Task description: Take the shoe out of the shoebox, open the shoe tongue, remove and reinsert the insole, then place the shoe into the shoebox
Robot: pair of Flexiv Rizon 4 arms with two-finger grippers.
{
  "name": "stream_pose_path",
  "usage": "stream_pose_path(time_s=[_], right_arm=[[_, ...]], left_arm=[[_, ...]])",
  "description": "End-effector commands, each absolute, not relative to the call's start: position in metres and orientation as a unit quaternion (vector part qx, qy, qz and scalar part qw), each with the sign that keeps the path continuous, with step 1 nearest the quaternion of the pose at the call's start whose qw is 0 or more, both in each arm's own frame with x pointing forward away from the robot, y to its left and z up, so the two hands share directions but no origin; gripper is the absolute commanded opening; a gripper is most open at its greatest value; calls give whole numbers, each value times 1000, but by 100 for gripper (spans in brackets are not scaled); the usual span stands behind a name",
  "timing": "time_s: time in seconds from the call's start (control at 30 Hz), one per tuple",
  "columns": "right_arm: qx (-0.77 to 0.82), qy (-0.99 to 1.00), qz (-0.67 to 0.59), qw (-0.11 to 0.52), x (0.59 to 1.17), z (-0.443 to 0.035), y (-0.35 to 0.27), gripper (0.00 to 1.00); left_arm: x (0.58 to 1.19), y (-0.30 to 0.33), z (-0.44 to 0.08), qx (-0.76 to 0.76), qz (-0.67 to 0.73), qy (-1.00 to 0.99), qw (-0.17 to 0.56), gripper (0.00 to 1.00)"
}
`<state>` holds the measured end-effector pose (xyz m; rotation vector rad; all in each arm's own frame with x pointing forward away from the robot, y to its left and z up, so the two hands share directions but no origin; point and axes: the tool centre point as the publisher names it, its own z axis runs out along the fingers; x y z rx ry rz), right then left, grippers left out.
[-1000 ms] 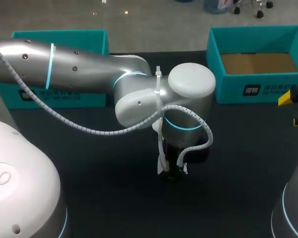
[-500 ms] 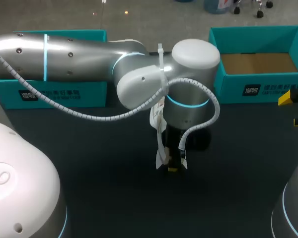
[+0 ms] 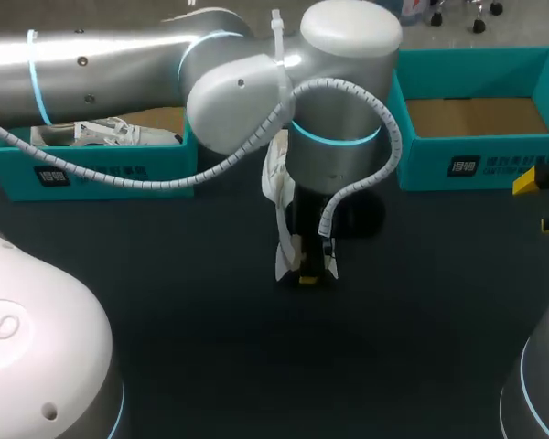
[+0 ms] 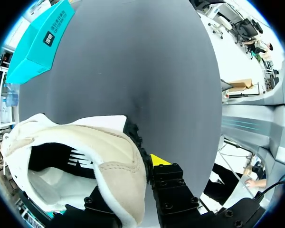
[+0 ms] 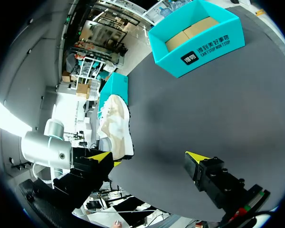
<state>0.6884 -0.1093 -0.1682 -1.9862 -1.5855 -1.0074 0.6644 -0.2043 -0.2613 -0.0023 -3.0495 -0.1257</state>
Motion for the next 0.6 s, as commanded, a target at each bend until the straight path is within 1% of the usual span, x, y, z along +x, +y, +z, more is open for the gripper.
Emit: stream_pose_path(time_s=[0.03,0.33,0.6], right_arm=[[-713,-567,-360,201,687,-168,-109,100],[-713,-567,-360,201,687,-168,-109,100],[-713,-567,-360,201,687,-168,-109,100]], left_arm=[[665,-189,-219,-1,-28,-999,42,0],[666,-181,-186,-13,-33,-997,61,0],[666,-178,-177,-17,-42,-998,52,0]])
